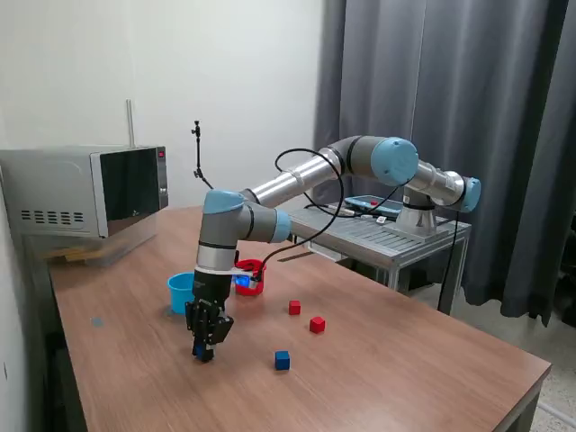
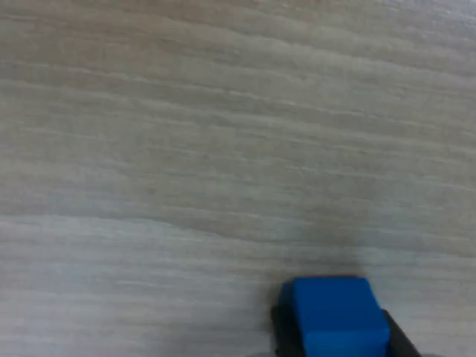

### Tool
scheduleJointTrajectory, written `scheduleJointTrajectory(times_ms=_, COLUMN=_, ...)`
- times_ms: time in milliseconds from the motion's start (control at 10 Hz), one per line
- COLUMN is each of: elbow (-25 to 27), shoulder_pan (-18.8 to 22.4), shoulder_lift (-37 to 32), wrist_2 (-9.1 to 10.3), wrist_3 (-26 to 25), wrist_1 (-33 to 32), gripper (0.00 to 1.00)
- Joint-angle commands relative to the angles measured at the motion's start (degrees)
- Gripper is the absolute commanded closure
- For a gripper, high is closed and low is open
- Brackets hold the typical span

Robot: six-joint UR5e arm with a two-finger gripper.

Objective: Place red objects in the red bin, and blue objects in the blue bin.

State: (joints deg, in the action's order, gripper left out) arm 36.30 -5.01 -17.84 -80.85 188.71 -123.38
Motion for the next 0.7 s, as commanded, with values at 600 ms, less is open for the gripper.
scheduleJointTrajectory(times_ms=600, elbow=3.8, shoulder_pan=-0.1, shoulder_lift=-7.2, wrist_2=-3.34, wrist_3=-0.9, wrist_1=0.0, gripper=1.00)
